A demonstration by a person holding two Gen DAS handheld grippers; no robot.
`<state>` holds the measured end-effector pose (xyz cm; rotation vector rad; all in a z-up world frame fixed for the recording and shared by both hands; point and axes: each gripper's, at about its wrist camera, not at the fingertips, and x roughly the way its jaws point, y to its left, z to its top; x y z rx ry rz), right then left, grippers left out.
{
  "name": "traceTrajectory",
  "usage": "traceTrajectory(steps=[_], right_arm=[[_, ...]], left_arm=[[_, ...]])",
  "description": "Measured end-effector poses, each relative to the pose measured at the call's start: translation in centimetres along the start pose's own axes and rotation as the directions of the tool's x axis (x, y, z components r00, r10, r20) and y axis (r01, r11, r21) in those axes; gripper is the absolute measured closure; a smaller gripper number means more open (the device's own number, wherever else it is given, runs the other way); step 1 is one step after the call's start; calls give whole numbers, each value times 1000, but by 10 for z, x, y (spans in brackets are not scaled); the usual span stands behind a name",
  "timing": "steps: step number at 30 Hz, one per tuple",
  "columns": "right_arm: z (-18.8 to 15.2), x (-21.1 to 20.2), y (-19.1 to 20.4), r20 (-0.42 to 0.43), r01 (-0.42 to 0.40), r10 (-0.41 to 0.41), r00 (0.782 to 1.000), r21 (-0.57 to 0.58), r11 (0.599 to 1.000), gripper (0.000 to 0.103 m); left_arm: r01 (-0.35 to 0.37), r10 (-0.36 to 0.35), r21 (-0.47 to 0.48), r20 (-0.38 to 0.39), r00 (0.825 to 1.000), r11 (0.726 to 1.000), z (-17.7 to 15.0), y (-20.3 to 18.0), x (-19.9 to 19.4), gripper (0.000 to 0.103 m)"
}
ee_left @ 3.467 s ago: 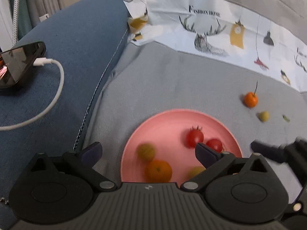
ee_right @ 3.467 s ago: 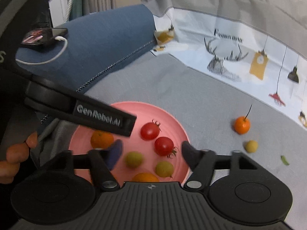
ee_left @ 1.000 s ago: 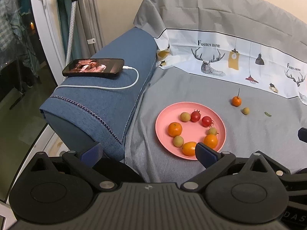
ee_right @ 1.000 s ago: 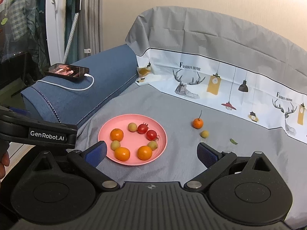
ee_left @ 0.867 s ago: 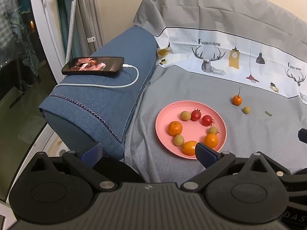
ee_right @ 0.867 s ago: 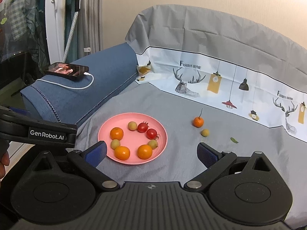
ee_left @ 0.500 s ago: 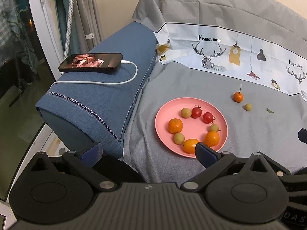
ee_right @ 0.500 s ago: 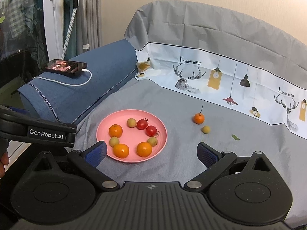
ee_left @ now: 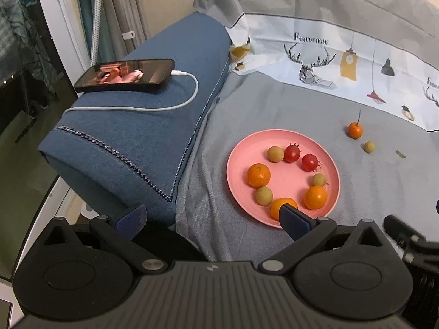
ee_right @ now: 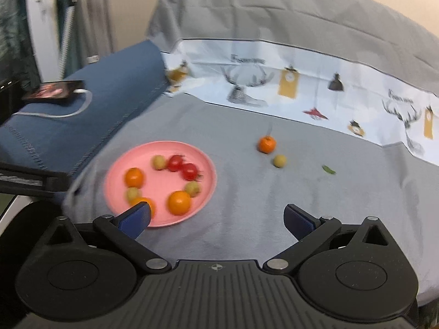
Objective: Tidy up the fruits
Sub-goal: 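Close the right tool on the last small yellow fruit while the left tool reaches the orange, then close the left tool on the stemmed orange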
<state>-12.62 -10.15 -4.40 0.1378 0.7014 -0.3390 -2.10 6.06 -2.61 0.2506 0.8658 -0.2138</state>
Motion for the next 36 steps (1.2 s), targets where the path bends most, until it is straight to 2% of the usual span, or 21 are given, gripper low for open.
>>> traceTrajectory(steps=[6,11,15,20,22,24,25,26,28,30,32,36], right_arm=[[4,60,-47,-35,104,-101,994,110,989,1],[9,127,-89,-74,146,-133,988,204,968,1],[12,182,-103,-94,132,-116,989,196,972,1],[22,240,-107,-103,140,-127,987,136,981,1],[27,249,-109,-54,152,-146,988,127,980,11],[29,249,-112,-9,149,-149,989,132,980,62],[30,248,-113,-1,147,-148,989,115,982,71],[29,246,-113,1,158,-159,987,101,982,74],[25,240,-123,-3,171,-172,985,134,976,74],[18,230,-136,-13,231,-232,973,176,957,74],[12,223,-151,-32,303,-303,952,207,930,74],[0,213,-188,-62,420,-422,904,301,856,74]], left_arm=[[-17,18,18,-42,999,1000,21,-15,26,0],[-22,26,44,-79,997,999,39,-32,53,0],[-18,23,43,-108,994,999,54,-45,72,0],[-30,38,76,-106,994,997,71,-63,90,0],[-29,39,90,-108,993,996,77,-72,98,0],[-22,32,97,-109,993,995,83,-83,106,0],[-14,25,101,-109,994,995,87,-89,110,0],[-4,15,106,-107,994,994,91,-97,114,0],[28,-17,123,-94,995,992,100,-116,122,0],[79,-65,140,-98,993,987,108,-137,132,0],[127,-112,159,-103,988,979,116,-164,145,0],[238,-216,241,-115,970,941,129,-224,181,0]])
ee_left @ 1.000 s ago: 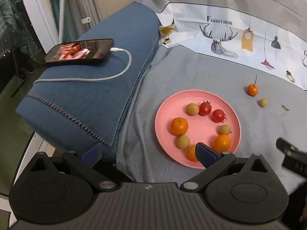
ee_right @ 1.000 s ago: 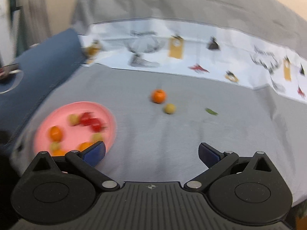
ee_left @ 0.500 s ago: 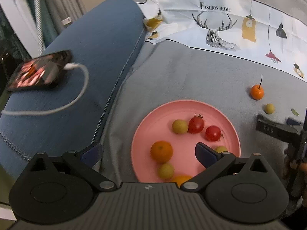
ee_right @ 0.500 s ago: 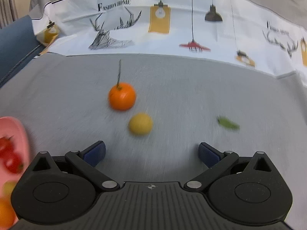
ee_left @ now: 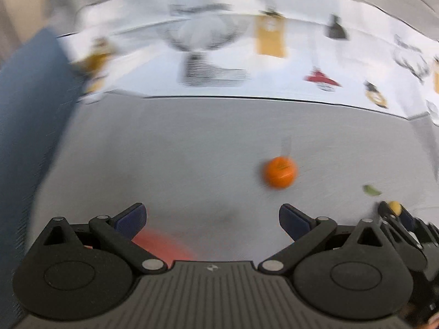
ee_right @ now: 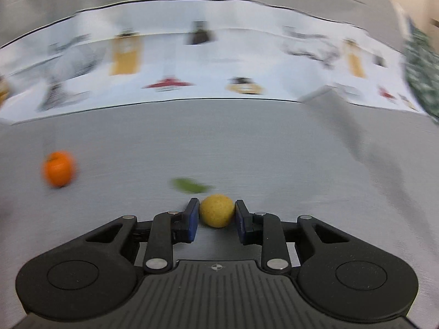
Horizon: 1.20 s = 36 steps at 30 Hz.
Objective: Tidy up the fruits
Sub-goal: 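Close the left tool on the stemmed orange, then carry the held orange and yellow fruit over the pink plate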
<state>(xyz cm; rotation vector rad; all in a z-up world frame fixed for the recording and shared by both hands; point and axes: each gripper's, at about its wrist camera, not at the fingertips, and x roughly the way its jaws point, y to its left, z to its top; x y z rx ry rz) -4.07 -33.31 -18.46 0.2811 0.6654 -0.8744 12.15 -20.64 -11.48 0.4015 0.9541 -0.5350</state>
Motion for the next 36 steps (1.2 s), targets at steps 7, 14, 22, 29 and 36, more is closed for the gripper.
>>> traceTrajectory(steps=[7,14,22,29,36], right_arm=[[-6,13,-19,38,98,-100,994,60,993,74],[-7,14,-14,52,105,-108,993,54,993,74],[-1,3,-21,39,102,-106,994,94,990,75],[7,-64,-35,41,13,-18,999,109,994,75],[-13,-168,-32,5,-167,167,986,31,986,75]], left_arm=[[52,-47,47,-115,992,998,19,-42,86,0],[74,-73,19,-47,996,997,28,-40,89,37],[42,-37,66,-78,996,997,24,-41,46,63],[35,-33,65,-34,999,997,-10,-22,-47,63],[-19,17,68,29,999,998,-76,16,-149,63]])
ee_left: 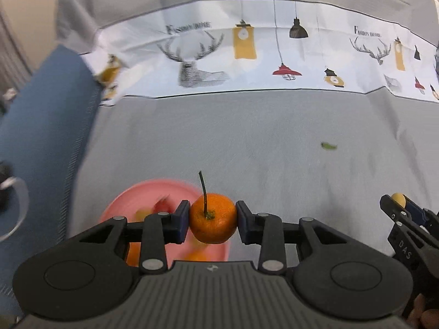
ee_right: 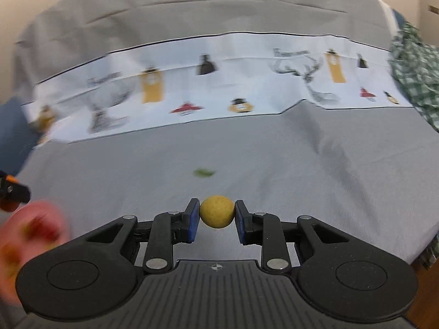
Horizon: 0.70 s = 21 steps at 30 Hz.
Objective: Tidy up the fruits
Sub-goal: 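Carry the held orange and yellow fruit over the pink plate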
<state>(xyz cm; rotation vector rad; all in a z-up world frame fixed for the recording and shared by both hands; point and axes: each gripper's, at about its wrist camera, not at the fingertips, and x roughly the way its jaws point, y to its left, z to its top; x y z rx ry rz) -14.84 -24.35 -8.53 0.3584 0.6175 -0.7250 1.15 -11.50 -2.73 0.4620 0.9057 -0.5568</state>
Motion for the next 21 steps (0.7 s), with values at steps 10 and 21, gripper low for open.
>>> traceTrajectory(steps=[10,21], right_arm=[[-31,-125,56,3,-255,258,966,-135,957,74],[-44,-202,78,116,-292,338,934,-296,909,74]], left_arm=[[-67,69,-87,30,997,994,-104,51,-99,63],[-47,68,-188,107,992,981,-163,70,-158,63]])
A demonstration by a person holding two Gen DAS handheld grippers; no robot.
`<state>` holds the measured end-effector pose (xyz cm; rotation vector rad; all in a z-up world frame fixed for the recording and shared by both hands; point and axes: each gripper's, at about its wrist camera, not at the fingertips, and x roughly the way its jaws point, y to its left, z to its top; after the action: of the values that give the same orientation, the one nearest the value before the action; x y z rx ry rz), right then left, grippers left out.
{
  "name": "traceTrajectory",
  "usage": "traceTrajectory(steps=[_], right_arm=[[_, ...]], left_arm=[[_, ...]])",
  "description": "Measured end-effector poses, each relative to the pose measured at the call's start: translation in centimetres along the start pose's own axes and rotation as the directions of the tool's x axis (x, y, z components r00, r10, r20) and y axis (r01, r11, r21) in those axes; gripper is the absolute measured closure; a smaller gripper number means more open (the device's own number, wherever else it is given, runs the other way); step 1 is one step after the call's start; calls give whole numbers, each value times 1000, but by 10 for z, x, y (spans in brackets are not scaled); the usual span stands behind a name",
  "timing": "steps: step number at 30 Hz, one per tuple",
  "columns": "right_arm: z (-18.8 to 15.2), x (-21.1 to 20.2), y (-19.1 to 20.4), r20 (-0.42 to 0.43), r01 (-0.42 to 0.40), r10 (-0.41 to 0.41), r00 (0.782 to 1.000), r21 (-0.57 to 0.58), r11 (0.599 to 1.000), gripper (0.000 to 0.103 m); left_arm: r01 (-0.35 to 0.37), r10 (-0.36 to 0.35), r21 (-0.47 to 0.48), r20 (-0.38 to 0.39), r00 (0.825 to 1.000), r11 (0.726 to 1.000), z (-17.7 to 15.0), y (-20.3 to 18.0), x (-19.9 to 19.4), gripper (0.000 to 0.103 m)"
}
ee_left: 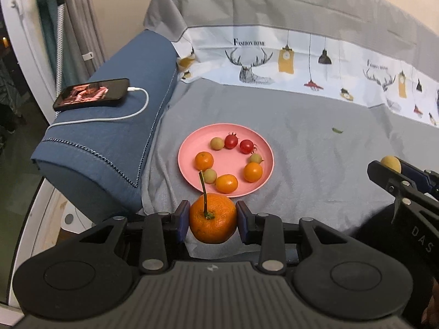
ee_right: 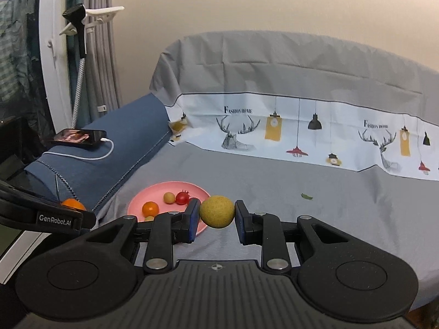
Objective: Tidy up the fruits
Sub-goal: 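Carry the held orange and yellow fruit over the pink plate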
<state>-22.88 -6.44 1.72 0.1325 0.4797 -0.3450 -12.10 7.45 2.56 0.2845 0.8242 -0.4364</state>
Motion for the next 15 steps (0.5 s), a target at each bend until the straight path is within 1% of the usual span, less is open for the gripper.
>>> traceTrajectory(steps=[9,15], right_arm=[[0,-15,7,23,9,-8,1000,-23,1000,75],[-1,-17,9,21,8,-8,1000,-30,1000,75]], left_arm=[[21,-20,-25,37,999,999,-6,4,-15,63],[26,-24,-36,41,999,999,-7,8,-16,63]])
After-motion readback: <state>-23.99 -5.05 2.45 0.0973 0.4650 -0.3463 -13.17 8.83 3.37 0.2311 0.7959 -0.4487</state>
